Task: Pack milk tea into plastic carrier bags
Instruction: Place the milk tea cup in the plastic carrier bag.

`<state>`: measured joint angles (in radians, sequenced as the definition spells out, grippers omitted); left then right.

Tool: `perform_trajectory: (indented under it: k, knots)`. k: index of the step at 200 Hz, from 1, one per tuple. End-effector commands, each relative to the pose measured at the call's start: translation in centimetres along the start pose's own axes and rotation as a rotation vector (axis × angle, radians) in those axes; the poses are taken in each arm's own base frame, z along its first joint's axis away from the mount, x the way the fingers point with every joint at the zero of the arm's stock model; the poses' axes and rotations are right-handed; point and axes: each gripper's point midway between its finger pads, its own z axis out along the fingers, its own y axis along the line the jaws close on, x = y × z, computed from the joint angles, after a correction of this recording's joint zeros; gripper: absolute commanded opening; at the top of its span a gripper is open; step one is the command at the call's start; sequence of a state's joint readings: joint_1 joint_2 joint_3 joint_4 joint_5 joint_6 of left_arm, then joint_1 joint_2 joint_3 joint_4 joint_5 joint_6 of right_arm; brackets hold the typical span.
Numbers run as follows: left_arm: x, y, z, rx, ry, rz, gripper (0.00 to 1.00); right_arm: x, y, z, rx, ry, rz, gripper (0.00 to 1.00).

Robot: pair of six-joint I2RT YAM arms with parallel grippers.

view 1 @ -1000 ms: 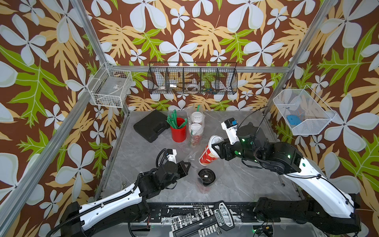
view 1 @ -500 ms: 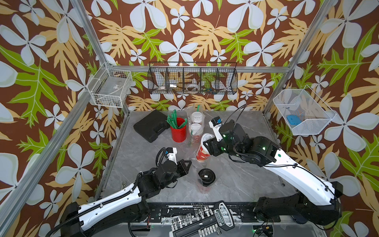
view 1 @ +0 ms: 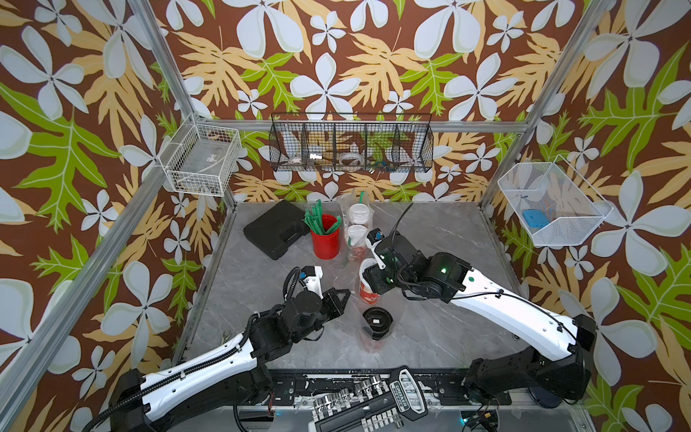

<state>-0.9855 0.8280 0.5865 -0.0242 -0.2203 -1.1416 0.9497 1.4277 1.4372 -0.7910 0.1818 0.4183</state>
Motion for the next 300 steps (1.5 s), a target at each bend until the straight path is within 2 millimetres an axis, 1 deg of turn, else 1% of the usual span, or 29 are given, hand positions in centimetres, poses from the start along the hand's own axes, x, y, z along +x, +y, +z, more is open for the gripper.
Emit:
perform_trajectory:
  k: [1,23,71,96,126,153,168,190,218,229,240,277,300]
  knots:
    - [-0.7,-1.1,-0.1,0.029,-0.025,0.009,0.00,-0.5,0.4,0.8,-0.011,-0.029,0.012,0.61]
    - [-0.7,-1.2,-0.1,0.030,-0.025,0.010,0.00,0.1,0.5,1.8,-0.008,-0.015,0.012,0.61]
    - [-1.0,-1.4,-0.2,0.034,-0.036,0.012,0.00,2.3,0.6,4.2,-0.006,0.049,0.011,0.61]
    - [-1.1,-1.8,-0.2,0.041,-0.041,0.016,0.00,3.1,0.8,5.3,-0.008,0.076,0.013,0.61]
    - [-1.2,-1.6,-0.2,0.035,-0.043,0.017,0.00,4.1,0.7,6.4,0.006,0.112,0.007,0.63]
    - [-1.0,-1.2,-0.2,0.027,-0.039,0.014,0.00,4.7,0.7,6.8,0.012,0.135,0.003,0.68]
    - [-1.0,-1.1,-0.2,0.025,-0.042,0.013,0.00,4.6,0.4,6.6,0.022,0.134,0.001,0.70]
    - [-0.9,-0.7,-0.2,0.015,-0.041,0.015,0.00,4.0,0.4,5.8,0.021,0.115,0.006,0.79]
    - [-0.7,-0.2,-0.2,0.005,-0.037,0.013,0.00,3.3,0.3,4.9,0.024,0.096,0.008,0.81]
    - [-0.6,0.1,-0.2,0.001,-0.035,0.011,0.00,2.9,0.2,4.5,0.026,0.089,0.010,0.84]
    - [-0.5,0.4,-0.3,-0.002,-0.035,0.009,0.00,2.3,0.3,3.8,0.019,0.074,0.013,0.87]
    - [-0.6,1.2,-0.5,-0.019,-0.053,0.008,0.00,-0.7,0.6,0.6,-0.018,-0.025,0.027,0.93]
    - [-0.6,1.3,-0.4,-0.022,-0.055,0.014,0.00,-1.4,0.5,-0.6,-0.028,-0.050,0.033,0.96]
